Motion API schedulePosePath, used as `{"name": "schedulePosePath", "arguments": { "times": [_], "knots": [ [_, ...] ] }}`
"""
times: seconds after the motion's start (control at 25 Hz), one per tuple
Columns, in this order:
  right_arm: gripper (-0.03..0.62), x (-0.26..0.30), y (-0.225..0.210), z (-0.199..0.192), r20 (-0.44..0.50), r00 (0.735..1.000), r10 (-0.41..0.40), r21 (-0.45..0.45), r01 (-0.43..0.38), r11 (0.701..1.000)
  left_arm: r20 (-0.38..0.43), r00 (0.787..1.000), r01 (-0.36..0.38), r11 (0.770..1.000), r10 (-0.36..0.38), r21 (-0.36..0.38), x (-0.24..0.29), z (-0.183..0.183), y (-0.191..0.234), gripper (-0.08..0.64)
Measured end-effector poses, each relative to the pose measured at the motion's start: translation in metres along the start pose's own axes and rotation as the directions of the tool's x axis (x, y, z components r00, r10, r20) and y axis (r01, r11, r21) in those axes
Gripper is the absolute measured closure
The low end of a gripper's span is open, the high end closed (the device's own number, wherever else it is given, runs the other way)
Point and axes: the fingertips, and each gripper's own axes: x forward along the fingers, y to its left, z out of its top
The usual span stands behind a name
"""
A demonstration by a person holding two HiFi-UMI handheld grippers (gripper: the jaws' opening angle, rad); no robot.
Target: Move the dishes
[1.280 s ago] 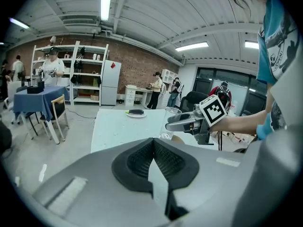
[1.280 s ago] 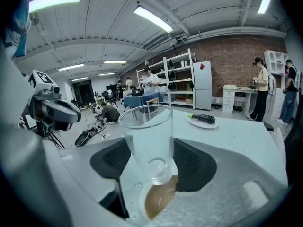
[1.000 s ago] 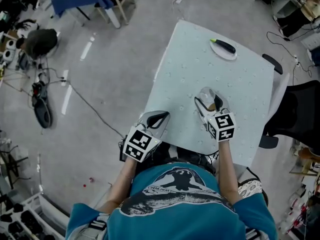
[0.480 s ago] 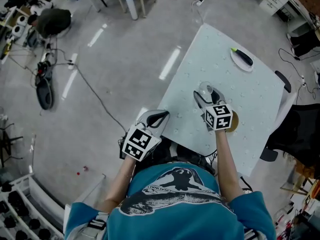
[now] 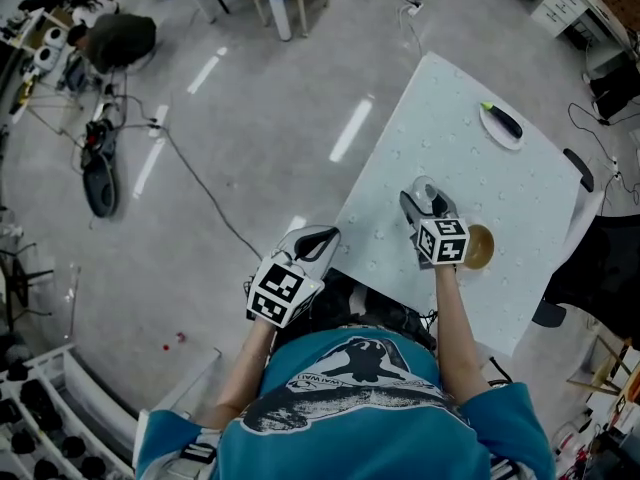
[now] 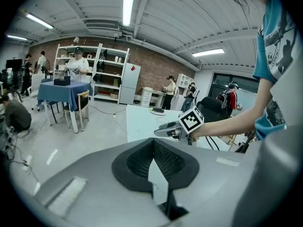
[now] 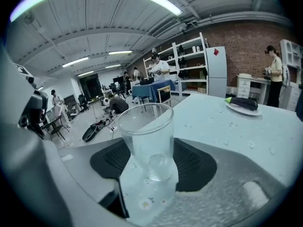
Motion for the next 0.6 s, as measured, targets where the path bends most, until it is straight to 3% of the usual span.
{"name": "schedulePosePath", "arguments": {
  "times": [0.2, 0.6],
  "knots": [
    [0.311, 0.001, -0.001, -0.001, 0.036, 0.999, -0.024, 0.017, 0.024, 1.0, -0.012, 1.0, 0.023, 1.0, -0.023, 0.013, 0.001, -0.001, 0.002, 0.545],
    [0.296, -0.021, 0.0, 0.002, 0.023, 0.998, -0.062, 0.093, 0.06, 0.994, 0.003, 0.996, 0.094, 0.995, -0.094, 0.043, 0.002, 0.005, -0.01, 0.545]
  ]
}}
